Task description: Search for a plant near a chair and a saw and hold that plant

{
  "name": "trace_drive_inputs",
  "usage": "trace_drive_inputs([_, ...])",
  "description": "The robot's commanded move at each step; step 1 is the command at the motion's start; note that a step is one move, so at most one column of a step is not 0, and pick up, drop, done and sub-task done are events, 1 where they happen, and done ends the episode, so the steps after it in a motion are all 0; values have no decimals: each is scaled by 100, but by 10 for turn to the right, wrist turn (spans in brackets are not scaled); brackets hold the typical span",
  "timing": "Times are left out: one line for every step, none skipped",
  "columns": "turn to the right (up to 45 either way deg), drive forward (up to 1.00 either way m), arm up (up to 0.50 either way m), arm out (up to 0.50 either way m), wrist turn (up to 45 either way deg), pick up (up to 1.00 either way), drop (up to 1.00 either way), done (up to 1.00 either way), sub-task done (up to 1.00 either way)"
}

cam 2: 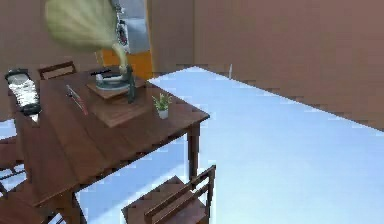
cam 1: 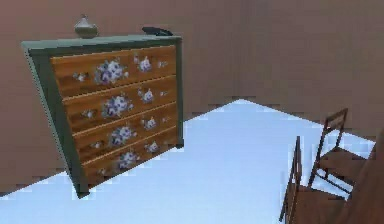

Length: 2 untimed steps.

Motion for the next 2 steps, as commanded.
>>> trace_drive_inputs([450,0,0,0,0,0,0,0,0])
trace_drive_inputs([450,0,0,0,0,0,0,0,0])
